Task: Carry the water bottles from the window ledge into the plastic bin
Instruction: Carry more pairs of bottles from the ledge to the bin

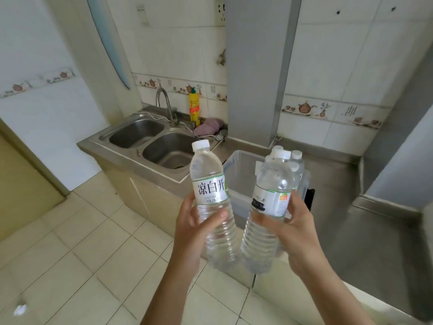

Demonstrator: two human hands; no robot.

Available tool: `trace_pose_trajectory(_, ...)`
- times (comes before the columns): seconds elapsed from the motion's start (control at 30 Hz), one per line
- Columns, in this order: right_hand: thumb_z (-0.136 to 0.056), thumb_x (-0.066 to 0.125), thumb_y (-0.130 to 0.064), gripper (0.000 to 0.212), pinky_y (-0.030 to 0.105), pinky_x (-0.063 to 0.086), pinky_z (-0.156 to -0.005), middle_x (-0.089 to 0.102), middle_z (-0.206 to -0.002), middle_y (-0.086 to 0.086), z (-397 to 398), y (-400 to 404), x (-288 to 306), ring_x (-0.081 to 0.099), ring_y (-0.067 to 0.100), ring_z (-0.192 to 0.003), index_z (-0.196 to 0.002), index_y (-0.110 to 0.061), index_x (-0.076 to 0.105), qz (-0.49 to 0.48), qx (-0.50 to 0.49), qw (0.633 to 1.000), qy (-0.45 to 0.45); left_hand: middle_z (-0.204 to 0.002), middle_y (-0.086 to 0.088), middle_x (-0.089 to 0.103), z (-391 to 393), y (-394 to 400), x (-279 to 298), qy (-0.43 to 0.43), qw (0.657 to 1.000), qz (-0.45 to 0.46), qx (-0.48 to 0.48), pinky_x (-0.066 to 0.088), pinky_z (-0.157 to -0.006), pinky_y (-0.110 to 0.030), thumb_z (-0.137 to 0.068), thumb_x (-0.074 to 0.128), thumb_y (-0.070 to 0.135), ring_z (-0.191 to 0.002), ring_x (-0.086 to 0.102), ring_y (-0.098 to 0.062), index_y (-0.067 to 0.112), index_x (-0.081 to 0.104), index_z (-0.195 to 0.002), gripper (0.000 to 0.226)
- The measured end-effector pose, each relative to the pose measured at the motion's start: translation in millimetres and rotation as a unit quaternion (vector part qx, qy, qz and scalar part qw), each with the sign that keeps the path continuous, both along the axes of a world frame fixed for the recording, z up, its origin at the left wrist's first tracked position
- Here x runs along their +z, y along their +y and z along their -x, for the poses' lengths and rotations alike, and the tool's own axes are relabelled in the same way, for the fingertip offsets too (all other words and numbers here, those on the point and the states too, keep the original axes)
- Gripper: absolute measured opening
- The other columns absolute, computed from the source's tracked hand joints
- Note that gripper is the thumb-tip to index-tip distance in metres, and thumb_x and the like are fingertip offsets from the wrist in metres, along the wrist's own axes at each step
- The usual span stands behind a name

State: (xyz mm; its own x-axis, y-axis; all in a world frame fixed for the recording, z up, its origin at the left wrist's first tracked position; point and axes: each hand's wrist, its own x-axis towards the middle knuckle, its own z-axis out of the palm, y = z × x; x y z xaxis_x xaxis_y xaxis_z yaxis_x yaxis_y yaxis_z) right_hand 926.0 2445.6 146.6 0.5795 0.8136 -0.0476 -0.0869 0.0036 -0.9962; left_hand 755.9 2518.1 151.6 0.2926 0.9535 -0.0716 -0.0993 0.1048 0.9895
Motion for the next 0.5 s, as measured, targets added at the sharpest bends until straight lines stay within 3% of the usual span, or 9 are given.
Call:
trace_pose_trajectory(0.1, -0.058, 0.089, -0.01, 0.061, 0.034, 0.057, -0.07, 0.071, -0.096, -0.002, -18.1, 47.1, 7.8, 0.069, 0.019, -0.087, -0.11, -0.024, 0.059, 0.001, -0.036, 0.999, -0.028, -0.108, 0.004, 0.074, -25.0, 53.7, 5.3, 0.015, 1.0, -0.015, -0.01, 0.056, -0.078, -0.035, -0.059, 0.09, 0.028, -0.097, 0.072, -0.017, 0.028, 0.059, -0.125, 0.073)
trace_pose_trajectory(0.23, -0.055, 0.09, -0.014, 0.067, 0.022, 0.052, -0.068, 0.064, -0.095, -0.01, -43.1, 119.9, 13.1, 0.065, 0.008, -0.085, -0.109, -0.025, 0.053, 0.022, -0.102, 0.989, -0.106, -0.107, 0.005, 0.072, -64.3, 134.9, 3.8, 0.031, 0.998, -0.046, -0.039, 0.054, -0.067, -0.017, -0.072, 0.083, 0.01, -0.091, 0.071, -0.006, 0.022, 0.055, -0.128, 0.064)
trace_pose_trajectory(0.3, -0.052, 0.091, -0.015, 0.072, 0.026, 0.052, -0.072, 0.058, -0.091, -0.017, -55.7, 158.1, 12.3, 0.063, 0.009, -0.087, -0.11, -0.027, 0.048, 0.051, -0.132, 0.98, -0.14, -0.105, 0.007, 0.071, -86.0, 176.7, -1.0, 0.048, 0.995, -0.064, -0.053, 0.054, -0.067, -0.015, -0.069, 0.085, 0.004, -0.091, 0.07, -0.005, 0.021, 0.055, -0.125, 0.066)
trace_pose_trajectory(0.4, -0.048, 0.089, -0.022, 0.076, 0.041, 0.053, -0.081, 0.059, -0.086, -0.017, -75.5, 205.4, 9.5, 0.063, 0.016, -0.088, -0.114, -0.023, 0.05, 0.099, -0.167, 0.96, -0.2, -0.099, 0.009, 0.073, -115.6, 234.6, -18.8, 0.102, 0.988, -0.083, -0.087, 0.058, -0.079, -0.033, -0.061, 0.088, 0.003, -0.09, 0.072, -0.007, 0.03, 0.06, -0.111, 0.063)
trace_pose_trajectory(0.5, -0.05, 0.089, -0.03, 0.081, 0.036, 0.051, -0.076, 0.062, -0.093, -0.01, -93.0, 242.0, 6.9, 0.062, 0.019, -0.09, -0.117, -0.024, 0.046, 0.164, -0.165, 0.937, -0.261, -0.098, 0.008, 0.075, -142.4, 280.8, -41.6, 0.163, 0.971, -0.124, -0.125, 0.059, -0.083, -0.049, -0.052, 0.088, 0.022, -0.089, 0.073, -0.011, 0.032, 0.061, -0.108, 0.063)
